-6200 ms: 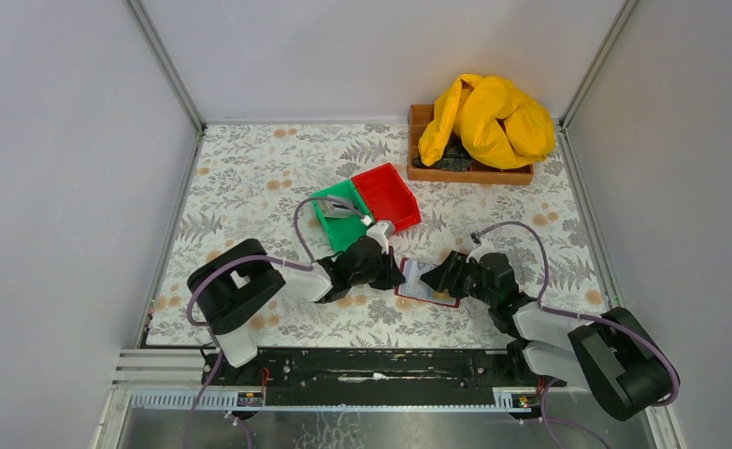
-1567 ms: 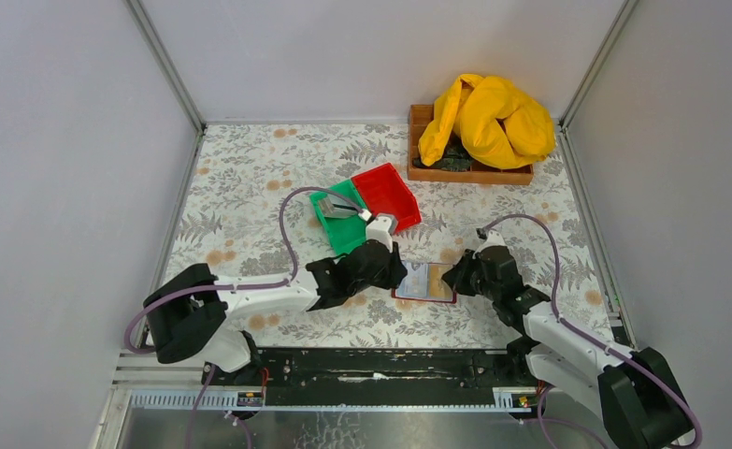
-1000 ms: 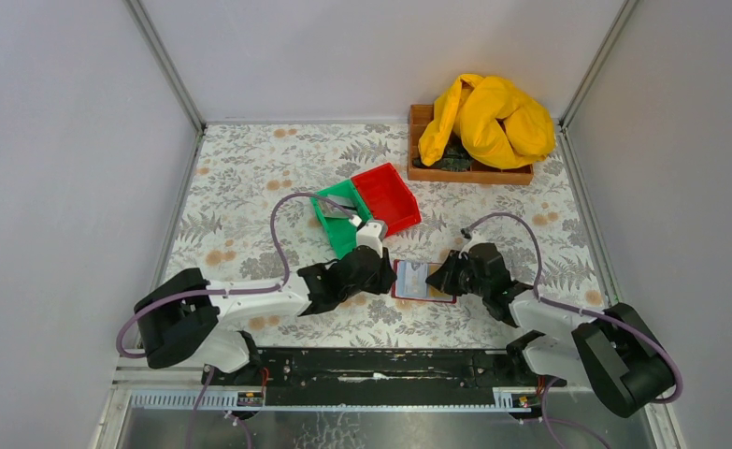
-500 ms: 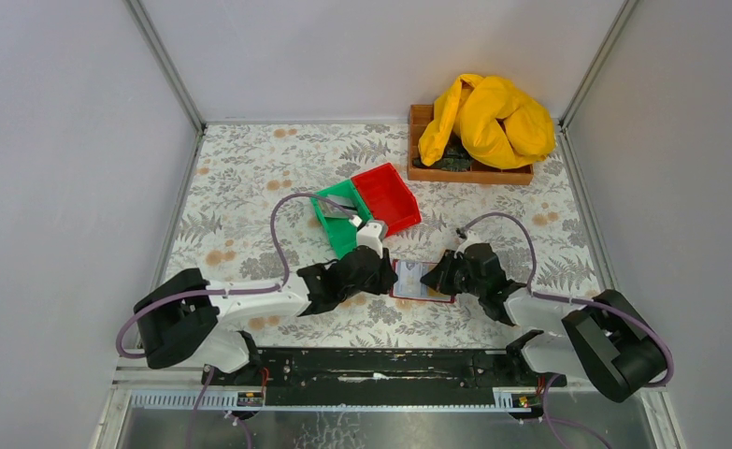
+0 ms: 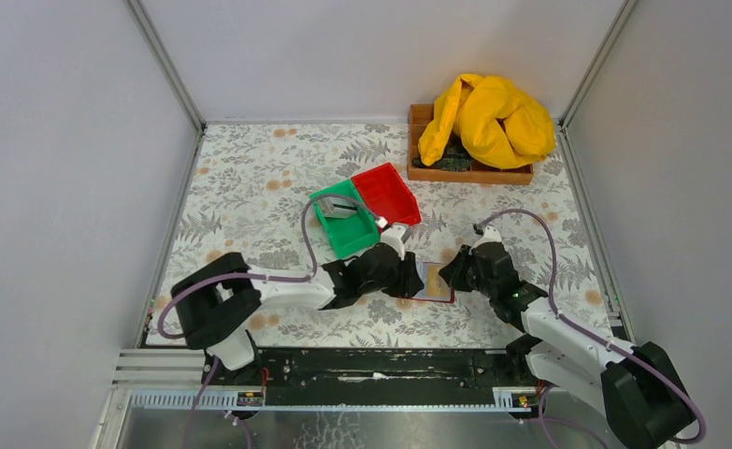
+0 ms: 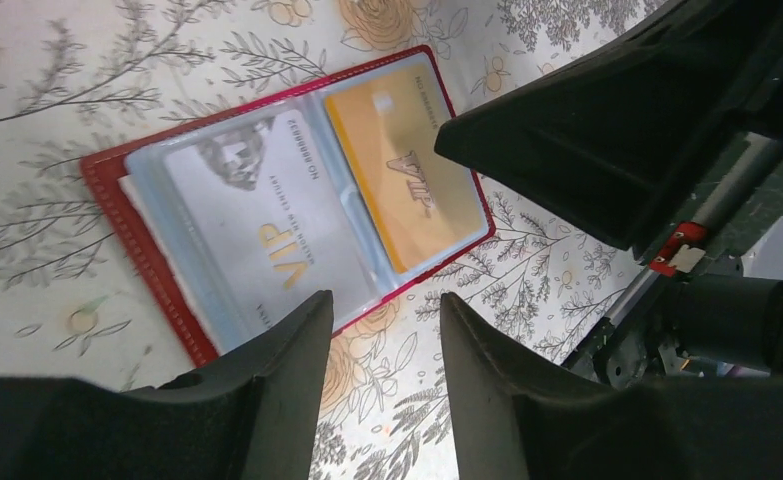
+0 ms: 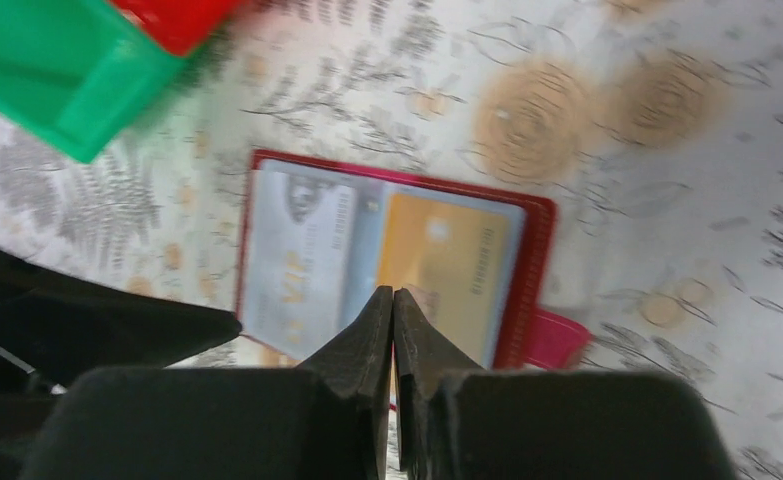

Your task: Take the credit cards out of the card holder

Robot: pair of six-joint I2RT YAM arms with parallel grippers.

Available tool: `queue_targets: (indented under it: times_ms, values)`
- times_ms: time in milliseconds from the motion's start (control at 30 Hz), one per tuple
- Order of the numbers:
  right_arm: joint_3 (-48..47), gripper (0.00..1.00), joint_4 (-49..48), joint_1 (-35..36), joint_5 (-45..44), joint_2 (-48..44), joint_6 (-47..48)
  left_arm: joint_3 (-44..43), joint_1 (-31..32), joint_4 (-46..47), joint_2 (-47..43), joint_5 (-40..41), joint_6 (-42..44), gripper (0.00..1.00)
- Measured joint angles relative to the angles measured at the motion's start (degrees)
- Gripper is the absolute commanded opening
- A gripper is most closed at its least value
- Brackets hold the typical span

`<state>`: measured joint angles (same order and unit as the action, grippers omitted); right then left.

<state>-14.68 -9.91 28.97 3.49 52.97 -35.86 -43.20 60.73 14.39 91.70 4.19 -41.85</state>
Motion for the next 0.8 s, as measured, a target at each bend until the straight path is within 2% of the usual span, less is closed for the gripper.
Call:
queue_targets:
  times_ms: [333,800]
  values:
    - [0.00,0.07,8.11,-1.44,-5.01,1.38,0.00,-4.46,0.00,3.19,8.46,-3.91,-0.92,0.46]
    - [0.00,0.07,7.45,-1.79,-5.97,3.19,0.02,-6.47,-2.54,4.63,12.48,-7.45,-1.64,0.45]
